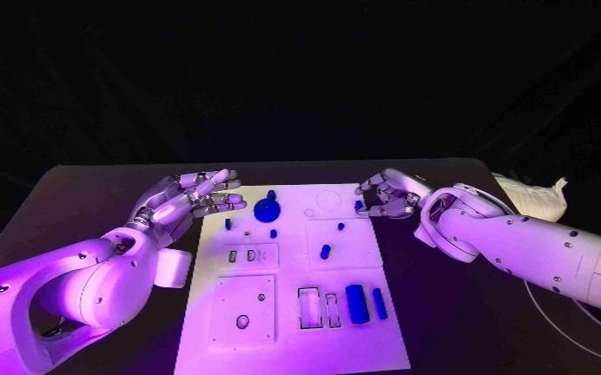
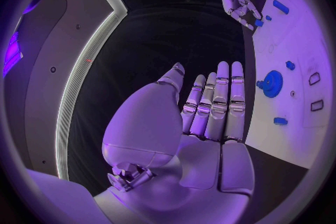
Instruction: Assemble the parts on the task board
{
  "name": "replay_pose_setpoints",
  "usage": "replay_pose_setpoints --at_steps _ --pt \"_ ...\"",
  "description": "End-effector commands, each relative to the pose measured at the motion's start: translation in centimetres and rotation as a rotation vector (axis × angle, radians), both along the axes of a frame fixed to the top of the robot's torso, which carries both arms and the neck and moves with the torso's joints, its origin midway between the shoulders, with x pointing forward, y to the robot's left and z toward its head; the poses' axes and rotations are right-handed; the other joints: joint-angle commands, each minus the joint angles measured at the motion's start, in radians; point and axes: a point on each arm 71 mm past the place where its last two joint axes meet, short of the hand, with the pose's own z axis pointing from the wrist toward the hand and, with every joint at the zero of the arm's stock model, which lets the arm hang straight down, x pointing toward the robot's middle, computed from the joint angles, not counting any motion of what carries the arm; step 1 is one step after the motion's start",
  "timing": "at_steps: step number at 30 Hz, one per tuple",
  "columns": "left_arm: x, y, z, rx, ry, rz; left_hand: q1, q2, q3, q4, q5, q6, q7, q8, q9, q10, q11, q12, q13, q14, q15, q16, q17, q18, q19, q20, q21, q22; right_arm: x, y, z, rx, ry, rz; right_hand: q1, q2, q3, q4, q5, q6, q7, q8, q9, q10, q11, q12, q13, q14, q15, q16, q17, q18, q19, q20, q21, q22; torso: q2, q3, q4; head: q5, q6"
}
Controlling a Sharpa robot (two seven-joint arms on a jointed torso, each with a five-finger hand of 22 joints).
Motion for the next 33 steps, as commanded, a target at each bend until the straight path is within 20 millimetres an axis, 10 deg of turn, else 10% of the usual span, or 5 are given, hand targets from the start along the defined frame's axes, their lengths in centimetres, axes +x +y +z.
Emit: replay_pose_setpoints --at_steps 1,33 --pt "-0.1 -0.2 0.1 -0.007 -0.008 -0.021 0.006 -0.001 0.0 -0.006 -0.004 0.0 0.002 -0.007 -0.001 -0.004 0.001 -0.001 -0.001 0.004 0.001 -0.005 0.001 0.012 0.006 0.002 -0.005 -0.001 0.0 0.1 -0.2 -0.013 0.003 0.018 0.001 0.013 0.002 -0.008 -0.004 0.016 0.0 0.008 0.003 0.005 0.004 0.001 0.105 0.085 0.007 0.003 0.173 -0.015 0.001 0.008 0.005 0.001 -0.001 -0.0004 -0.0002 0.001 -0.002" --pt "-0.1 -0.2 0.1 -0.005 -0.006 -0.021 0.006 0.0 0.0 -0.007 -0.004 0.0 0.002 -0.007 -0.001 -0.005 0.001 -0.001 -0.001 0.004 0.001 -0.006 0.001 0.012 0.006 0.002 -0.005 -0.001 0.3 0.8 -1.2 -0.029 0.028 0.037 0.007 0.061 0.042 -0.029 -0.032 0.138 -0.035 0.035 0.023 0.017 -0.024 0.02 0.119 0.087 -0.015 0.006 0.181 -0.016 0.005 -0.009 0.011 0.012 -0.001 0.0012 -0.0002 0.007 -0.015"
